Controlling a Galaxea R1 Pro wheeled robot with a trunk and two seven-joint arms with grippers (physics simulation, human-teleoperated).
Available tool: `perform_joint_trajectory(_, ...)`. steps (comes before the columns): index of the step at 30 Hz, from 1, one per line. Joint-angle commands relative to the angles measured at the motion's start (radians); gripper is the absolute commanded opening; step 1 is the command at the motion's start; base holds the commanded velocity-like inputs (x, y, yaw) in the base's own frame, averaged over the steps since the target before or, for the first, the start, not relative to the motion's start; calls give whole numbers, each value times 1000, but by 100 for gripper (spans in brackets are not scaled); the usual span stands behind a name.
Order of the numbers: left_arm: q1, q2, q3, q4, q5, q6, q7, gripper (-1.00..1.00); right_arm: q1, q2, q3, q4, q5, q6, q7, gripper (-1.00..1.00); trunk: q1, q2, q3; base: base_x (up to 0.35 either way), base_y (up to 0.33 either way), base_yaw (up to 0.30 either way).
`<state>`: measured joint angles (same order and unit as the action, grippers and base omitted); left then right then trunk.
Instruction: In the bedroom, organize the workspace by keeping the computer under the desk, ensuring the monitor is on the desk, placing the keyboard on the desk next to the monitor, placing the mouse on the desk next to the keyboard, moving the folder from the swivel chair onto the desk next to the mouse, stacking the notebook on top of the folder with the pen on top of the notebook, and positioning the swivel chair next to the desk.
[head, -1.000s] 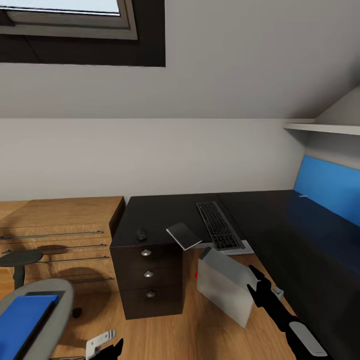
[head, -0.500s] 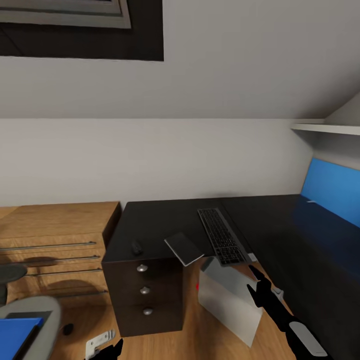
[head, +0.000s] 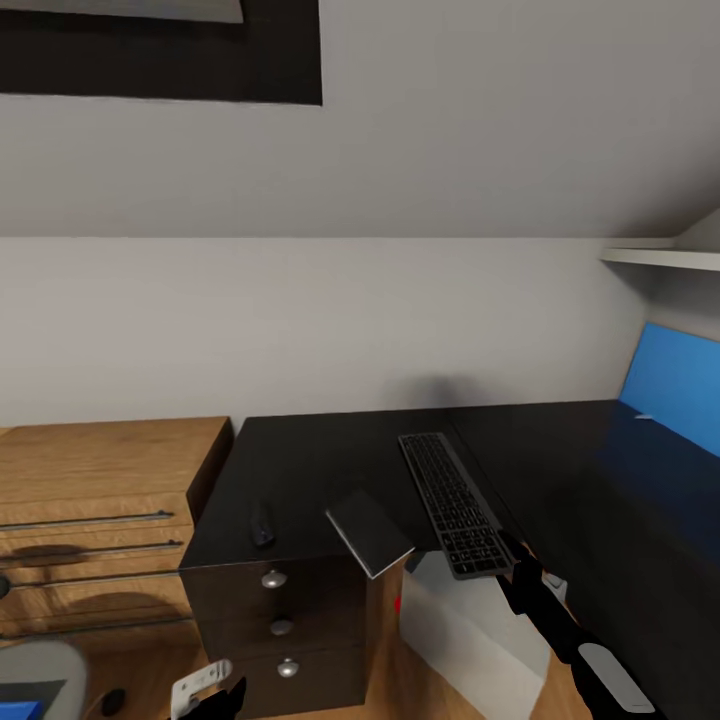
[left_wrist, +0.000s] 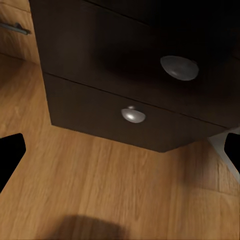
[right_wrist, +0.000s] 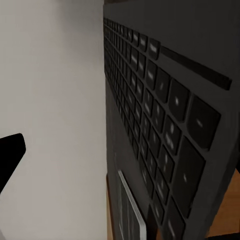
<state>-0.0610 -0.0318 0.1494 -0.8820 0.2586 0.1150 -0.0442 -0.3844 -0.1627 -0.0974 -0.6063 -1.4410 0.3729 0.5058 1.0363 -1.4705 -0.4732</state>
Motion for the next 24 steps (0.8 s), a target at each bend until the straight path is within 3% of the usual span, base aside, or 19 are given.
perform_joint_trajectory(1, 0, -1, 4, -2, 10, 8, -5, 100, -1, 0, -2, 0, -8, 9, 0, 100, 0, -1, -1, 99, 0, 0)
perform_joint_trajectory(21, 0, -2, 4, -2, 10, 7, -4, 100, -1, 0, -3, 1, -7, 9, 0, 100, 0, -1, -1, 14, 0, 0)
perform_joint_trajectory(24, 0, -2, 4, -2, 10, 6, -4, 100, -1, 0, -3, 1, -7, 9, 0, 100, 12, -22, -10, 0, 0, 0)
